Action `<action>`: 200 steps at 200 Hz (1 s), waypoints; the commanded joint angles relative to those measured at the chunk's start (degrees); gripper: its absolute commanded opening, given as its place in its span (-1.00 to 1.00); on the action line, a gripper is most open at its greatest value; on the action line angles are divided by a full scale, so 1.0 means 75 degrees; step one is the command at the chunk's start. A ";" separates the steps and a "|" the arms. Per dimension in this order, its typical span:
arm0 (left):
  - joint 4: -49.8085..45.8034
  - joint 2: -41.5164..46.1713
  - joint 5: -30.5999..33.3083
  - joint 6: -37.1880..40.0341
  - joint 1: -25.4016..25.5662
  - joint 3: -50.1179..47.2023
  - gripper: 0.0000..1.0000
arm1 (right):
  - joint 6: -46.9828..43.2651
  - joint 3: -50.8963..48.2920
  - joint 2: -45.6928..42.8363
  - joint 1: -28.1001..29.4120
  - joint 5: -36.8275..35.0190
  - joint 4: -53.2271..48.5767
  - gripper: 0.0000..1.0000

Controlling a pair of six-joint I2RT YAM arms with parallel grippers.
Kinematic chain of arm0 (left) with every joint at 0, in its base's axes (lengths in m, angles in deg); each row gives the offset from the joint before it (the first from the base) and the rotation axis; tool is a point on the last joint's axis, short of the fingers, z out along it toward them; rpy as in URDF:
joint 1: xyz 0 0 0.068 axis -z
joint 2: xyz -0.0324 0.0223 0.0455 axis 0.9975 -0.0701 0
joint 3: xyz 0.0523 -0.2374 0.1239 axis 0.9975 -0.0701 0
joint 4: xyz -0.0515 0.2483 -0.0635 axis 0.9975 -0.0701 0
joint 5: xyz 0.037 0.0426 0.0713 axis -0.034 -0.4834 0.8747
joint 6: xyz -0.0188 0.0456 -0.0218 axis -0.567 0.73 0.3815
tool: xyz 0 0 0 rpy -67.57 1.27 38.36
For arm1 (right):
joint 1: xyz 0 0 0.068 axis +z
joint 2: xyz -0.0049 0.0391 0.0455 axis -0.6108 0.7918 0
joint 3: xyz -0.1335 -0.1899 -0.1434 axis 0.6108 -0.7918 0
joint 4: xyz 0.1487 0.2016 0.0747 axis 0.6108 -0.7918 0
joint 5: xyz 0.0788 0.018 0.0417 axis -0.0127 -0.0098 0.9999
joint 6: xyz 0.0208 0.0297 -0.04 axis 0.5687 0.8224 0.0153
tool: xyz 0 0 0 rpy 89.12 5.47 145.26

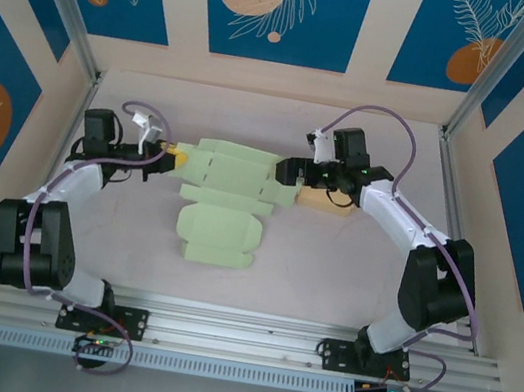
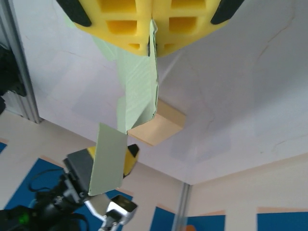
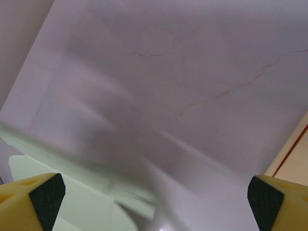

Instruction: Fold the paper box

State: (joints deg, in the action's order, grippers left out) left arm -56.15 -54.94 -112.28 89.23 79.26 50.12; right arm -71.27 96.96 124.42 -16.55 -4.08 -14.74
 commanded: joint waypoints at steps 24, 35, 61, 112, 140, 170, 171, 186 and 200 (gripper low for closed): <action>-0.2842 -0.0346 -0.1101 0.2401 0.0135 0.1134 -1.00 | -0.0634 -0.0904 -0.0683 -0.0132 0.1186 0.0677 0.93; -0.2719 -0.0397 -0.0823 0.2157 0.0176 0.1203 -1.00 | -0.0616 -0.1113 -0.0792 -0.0141 0.1412 0.0865 0.88; 0.0041 -0.0001 0.0083 0.0060 0.0367 0.0362 -1.00 | -0.0496 -0.1480 -0.0871 -0.0141 0.1551 0.1277 0.74; 0.0940 0.0636 0.1431 -0.1139 0.0526 -0.0086 -1.00 | -0.0313 -0.1550 -0.0735 -0.0067 0.1527 0.1836 -0.27; 0.1705 0.1401 0.2770 -0.1847 0.0701 -0.0827 -0.69 | -0.0567 -0.1584 -0.0969 0.0068 0.1040 0.1816 -0.72; 0.1766 0.2352 0.3607 -0.1794 0.0789 -0.1483 0.51 | -0.1609 -0.1614 -0.1349 0.0468 -0.0084 0.1766 -0.94; 0.1766 0.2381 0.3639 -0.1767 0.0790 -0.1499 0.55 | -0.1654 -0.1617 -0.1362 0.0486 -0.0123 0.1765 -0.95; 0.1688 0.3023 0.4279 -0.1475 0.0791 -0.1740 0.98 | -0.2234 -0.1653 -0.1503 0.0690 -0.0483 0.1834 -0.98; 0.1529 0.3548 0.4621 -0.1148 0.0791 -0.1682 1.00 | -0.2750 -0.1647 -0.1605 0.0814 -0.0607 0.1903 -0.97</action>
State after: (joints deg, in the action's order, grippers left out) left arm -45.83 -34.09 -85.37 77.47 84.77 37.70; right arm -82.46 85.29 115.11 -12.15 -3.67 -1.67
